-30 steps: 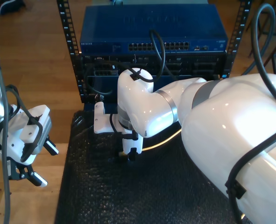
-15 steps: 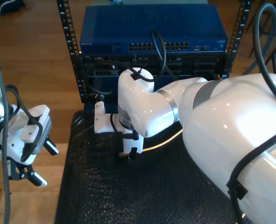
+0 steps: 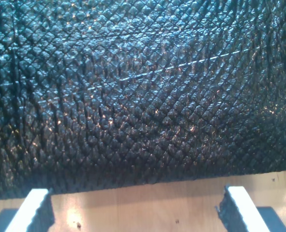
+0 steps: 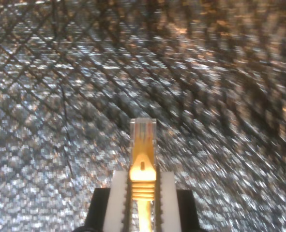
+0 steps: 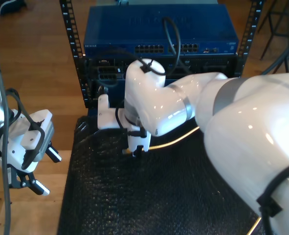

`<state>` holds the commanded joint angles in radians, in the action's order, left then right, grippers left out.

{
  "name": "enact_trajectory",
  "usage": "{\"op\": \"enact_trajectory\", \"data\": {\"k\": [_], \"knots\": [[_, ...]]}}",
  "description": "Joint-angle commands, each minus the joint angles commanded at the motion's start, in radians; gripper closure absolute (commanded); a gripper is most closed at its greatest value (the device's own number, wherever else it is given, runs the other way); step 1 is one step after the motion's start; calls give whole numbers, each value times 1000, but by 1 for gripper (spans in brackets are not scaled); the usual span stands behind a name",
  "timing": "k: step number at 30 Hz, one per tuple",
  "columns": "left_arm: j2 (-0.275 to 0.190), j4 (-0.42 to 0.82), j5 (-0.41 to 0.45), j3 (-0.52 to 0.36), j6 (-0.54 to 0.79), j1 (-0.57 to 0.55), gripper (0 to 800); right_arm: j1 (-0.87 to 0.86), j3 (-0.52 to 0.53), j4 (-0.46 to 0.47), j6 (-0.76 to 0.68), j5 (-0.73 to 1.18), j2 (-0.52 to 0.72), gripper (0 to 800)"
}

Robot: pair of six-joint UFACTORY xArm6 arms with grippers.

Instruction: Grab the cable and plug it in

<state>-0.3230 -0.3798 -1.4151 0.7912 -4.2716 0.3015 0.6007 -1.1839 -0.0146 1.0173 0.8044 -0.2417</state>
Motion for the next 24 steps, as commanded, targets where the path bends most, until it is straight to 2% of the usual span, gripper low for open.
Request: {"op": "enact_trajectory", "data": {"k": [7,17,24], "knots": [[-3,-78,-11,17,3,0,1,-43,6,-5,-2,126,83,796],[-3,-141,-34,44,2,-34,1,-83,118,-8,-2,149,305,796],[-3,-236,-74,95,-58,-95,1,-120,150,-69,5,250,445,796]]}}
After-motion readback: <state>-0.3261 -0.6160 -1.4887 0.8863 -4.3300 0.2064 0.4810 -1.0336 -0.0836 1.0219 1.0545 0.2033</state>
